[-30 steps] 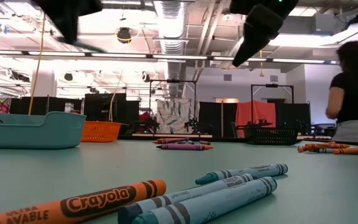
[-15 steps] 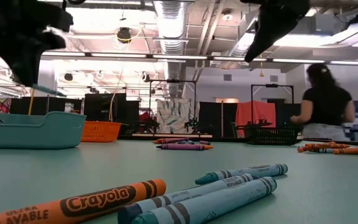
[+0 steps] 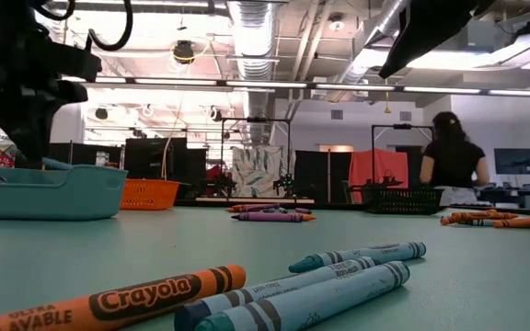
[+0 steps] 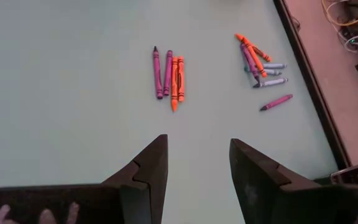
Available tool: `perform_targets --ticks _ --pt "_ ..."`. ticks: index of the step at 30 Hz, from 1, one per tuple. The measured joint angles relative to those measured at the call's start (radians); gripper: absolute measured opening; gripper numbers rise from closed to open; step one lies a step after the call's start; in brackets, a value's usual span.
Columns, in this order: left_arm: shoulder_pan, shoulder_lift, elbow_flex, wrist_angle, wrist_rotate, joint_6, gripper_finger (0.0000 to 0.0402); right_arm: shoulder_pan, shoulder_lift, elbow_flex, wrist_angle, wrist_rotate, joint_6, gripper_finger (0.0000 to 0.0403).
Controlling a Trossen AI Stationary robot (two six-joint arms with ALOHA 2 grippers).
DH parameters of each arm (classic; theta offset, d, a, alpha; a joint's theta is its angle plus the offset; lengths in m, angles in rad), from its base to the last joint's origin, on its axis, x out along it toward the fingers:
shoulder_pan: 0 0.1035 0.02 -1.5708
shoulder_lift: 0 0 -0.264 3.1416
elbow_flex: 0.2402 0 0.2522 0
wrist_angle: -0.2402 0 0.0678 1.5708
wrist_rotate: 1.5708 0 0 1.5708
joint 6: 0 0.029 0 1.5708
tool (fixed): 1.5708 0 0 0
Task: Sort crayons
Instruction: Put the blue crayon into the blue bin
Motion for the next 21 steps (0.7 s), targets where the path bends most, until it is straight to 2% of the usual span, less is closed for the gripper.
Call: perform_targets --ticks 9,21 --pt "0.047 0.0 -0.02 0.024 0.017 0.013 0.0011 0.002 0.0 0.0 0.007 0.029 0.007 0.0163" --pt "0.052 0.0 -0.014 0.03 0.02 0.004 0.011 0.001 0.0 0.0 0.024 0.046 0.005 0.0163"
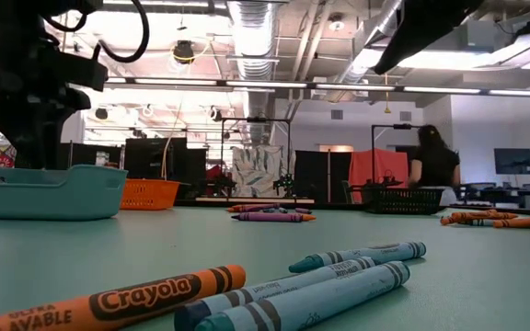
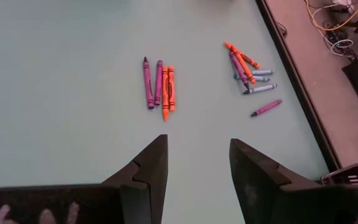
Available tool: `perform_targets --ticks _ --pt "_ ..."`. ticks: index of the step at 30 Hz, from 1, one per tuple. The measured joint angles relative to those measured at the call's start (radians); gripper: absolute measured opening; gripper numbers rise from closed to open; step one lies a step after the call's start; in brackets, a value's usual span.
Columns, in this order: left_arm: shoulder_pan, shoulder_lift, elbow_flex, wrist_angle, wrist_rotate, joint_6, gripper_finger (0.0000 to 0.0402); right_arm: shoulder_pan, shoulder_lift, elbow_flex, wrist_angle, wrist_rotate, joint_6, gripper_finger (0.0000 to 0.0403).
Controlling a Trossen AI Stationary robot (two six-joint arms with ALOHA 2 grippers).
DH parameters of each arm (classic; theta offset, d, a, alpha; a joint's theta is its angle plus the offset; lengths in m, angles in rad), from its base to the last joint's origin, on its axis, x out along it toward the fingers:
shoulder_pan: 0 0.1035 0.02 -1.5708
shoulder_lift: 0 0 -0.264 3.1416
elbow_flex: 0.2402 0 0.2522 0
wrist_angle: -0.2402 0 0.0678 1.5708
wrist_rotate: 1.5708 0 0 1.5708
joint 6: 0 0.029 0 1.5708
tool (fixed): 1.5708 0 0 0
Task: Sort crayons
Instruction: Put the blue crayon into the blue bin, then put the purple crayon into the black basket
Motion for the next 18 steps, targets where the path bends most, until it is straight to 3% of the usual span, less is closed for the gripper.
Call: perform_targets --ticks 10,18 --pt "-0.005 0.0 0.102 0.032 0.005 0.066 0.0125 -0.012 0.011 0.0 0.153 -0.008 -0.088 0.0163" --pt "-0.08 0.0 0.096 0.351 0.012 0.238 0.0126 -0.07 0.132 0.001 0.24 -0.15 -0.166 0.0163"
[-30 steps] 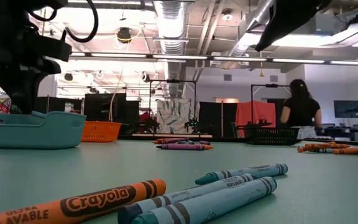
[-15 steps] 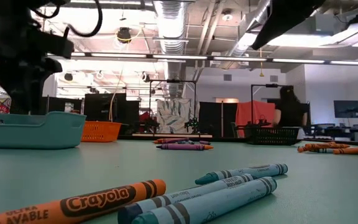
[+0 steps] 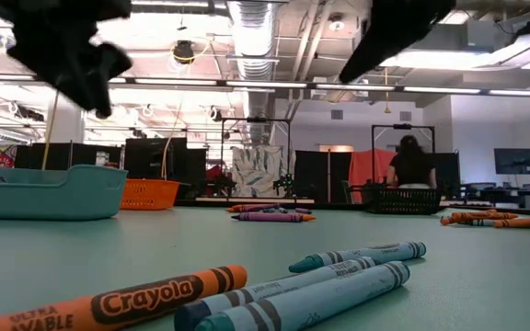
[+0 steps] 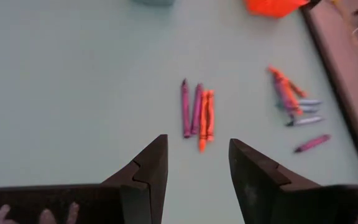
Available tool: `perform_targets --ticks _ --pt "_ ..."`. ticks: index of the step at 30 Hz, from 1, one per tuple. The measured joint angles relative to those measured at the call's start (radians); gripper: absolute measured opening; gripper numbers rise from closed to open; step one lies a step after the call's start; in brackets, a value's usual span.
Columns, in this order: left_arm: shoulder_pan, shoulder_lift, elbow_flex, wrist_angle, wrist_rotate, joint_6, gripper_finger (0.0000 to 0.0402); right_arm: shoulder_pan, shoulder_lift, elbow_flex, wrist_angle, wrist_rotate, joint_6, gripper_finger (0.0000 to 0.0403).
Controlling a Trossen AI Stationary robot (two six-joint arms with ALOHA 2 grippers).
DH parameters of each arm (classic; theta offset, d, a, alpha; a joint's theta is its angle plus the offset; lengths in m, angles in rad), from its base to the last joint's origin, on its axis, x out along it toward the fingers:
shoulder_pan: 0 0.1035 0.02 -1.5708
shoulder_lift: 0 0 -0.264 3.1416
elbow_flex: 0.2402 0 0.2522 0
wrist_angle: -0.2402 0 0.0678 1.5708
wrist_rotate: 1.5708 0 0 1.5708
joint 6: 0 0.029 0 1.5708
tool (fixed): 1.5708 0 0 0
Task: Sort crayons
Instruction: Put the purple crayon into the black basket
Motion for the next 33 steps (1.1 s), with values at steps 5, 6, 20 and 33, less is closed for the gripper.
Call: perform_targets --ticks 5,6,20,33 --pt "-0.038 0.0 -0.025 0.2 0.002 0.08 0.0126 -0.043 0.104 0.0 0.072 -0.082 -0.062 0.0163" --pt "-0.043 0.0 -0.03 0.232 0.002 0.089 0.0126 -0.052 0.127 0.0 0.107 -0.097 -0.08 0.0163" --pt "-0.048 0.025 -0.132 0.517 0.01 0.113 0.0126 -0.219 0.329 0.0 0.37 -0.277 -0.257 0.0163" --pt "-0.048 0.142 -0.135 0.58 0.023 0.14 0.0126 -0.296 0.419 0.0 0.499 -0.445 -0.287 0.0163"
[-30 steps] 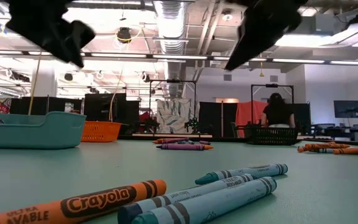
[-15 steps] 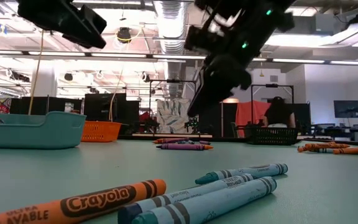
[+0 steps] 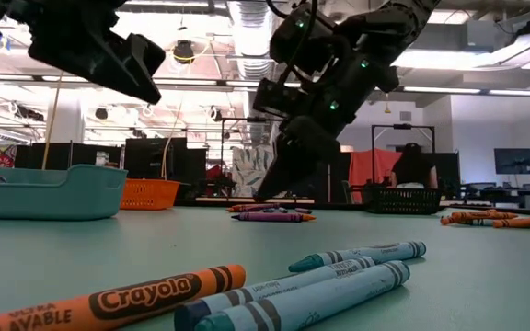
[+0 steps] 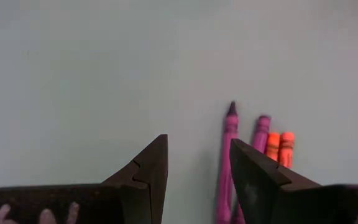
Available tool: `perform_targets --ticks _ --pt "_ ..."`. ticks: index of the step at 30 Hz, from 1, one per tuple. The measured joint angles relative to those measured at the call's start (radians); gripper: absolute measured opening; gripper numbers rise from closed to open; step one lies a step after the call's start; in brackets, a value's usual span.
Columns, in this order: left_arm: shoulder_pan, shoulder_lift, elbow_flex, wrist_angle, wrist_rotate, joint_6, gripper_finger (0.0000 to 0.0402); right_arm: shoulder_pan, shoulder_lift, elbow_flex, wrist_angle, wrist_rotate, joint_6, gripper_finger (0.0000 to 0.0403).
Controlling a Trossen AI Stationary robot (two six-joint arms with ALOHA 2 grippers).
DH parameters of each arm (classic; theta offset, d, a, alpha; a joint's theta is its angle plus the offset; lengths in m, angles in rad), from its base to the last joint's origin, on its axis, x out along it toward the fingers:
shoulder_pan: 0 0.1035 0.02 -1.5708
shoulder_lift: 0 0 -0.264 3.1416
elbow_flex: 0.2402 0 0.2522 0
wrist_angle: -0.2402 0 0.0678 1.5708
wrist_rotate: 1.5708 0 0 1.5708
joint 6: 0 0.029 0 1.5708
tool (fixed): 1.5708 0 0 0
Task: Sort crayons
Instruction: Put the purple crayon into the black basket
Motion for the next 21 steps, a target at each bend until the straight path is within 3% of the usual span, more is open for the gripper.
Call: perform_targets --ticks 21 --pt "0.0 0.066 0.0 0.084 0.023 0.038 0.0126 -0.032 0.062 0.001 0.011 -0.082 0.04 0.0158"
